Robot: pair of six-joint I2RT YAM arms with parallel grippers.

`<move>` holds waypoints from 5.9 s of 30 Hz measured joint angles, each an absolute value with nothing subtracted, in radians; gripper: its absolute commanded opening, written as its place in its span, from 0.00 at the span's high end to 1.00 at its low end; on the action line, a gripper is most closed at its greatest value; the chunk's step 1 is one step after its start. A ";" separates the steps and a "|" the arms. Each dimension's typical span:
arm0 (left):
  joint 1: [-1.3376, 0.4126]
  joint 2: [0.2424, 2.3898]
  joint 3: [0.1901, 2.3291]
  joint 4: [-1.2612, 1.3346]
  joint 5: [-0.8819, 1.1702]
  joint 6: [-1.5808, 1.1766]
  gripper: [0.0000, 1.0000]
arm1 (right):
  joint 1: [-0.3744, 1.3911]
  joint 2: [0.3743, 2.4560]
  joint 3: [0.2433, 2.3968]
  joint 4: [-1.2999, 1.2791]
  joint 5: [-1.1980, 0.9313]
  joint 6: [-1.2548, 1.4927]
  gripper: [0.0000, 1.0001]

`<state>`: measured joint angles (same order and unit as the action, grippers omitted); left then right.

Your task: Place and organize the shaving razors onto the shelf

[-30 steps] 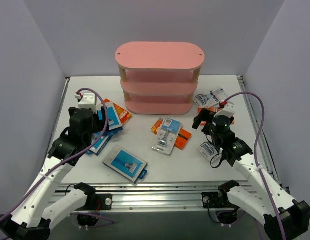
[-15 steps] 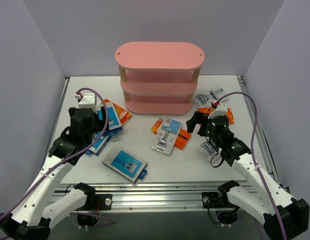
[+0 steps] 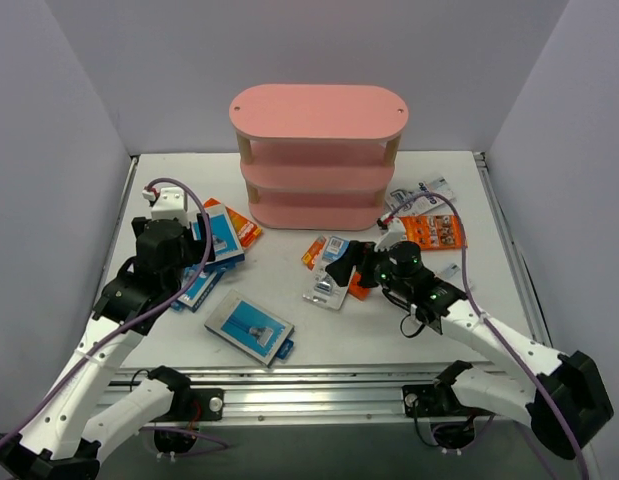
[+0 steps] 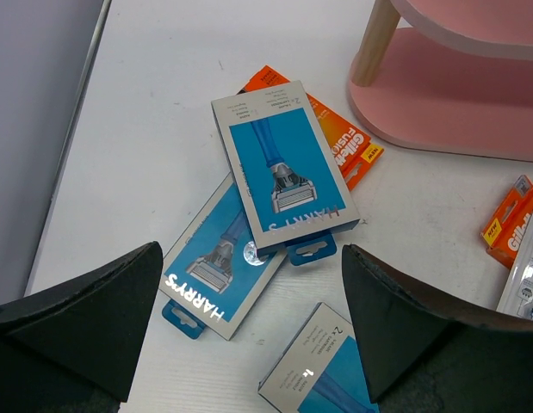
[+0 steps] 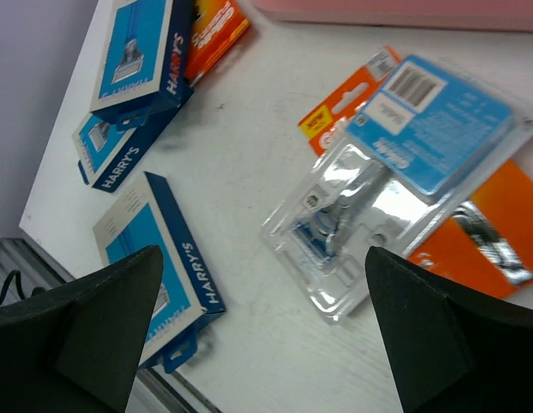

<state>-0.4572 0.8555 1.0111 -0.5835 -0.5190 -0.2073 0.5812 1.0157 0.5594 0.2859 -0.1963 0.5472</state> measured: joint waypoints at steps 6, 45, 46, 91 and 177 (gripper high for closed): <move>-0.456 0.866 1.011 -0.588 -0.518 -0.211 0.06 | 0.746 1.209 0.612 0.413 -0.133 0.650 0.05; -0.456 0.812 1.006 -0.587 -0.477 -0.225 0.06 | 1.029 1.985 1.040 0.908 0.094 1.232 0.09; -0.456 0.809 1.006 -0.587 -0.474 -0.225 0.06 | 1.029 1.994 1.051 0.909 0.096 1.238 0.09; -0.456 0.766 1.006 -0.586 -0.414 -0.229 0.06 | 0.984 2.248 1.306 0.826 0.139 1.386 0.23; -0.456 0.558 0.959 -0.573 -0.805 -0.228 0.06 | 0.822 1.504 1.349 0.266 -0.031 0.873 1.00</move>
<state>-0.4564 0.5579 0.9592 -0.5728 -0.8051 -0.2279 0.8223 1.5036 1.3487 0.2657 -0.0311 0.8734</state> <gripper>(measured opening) 0.940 0.351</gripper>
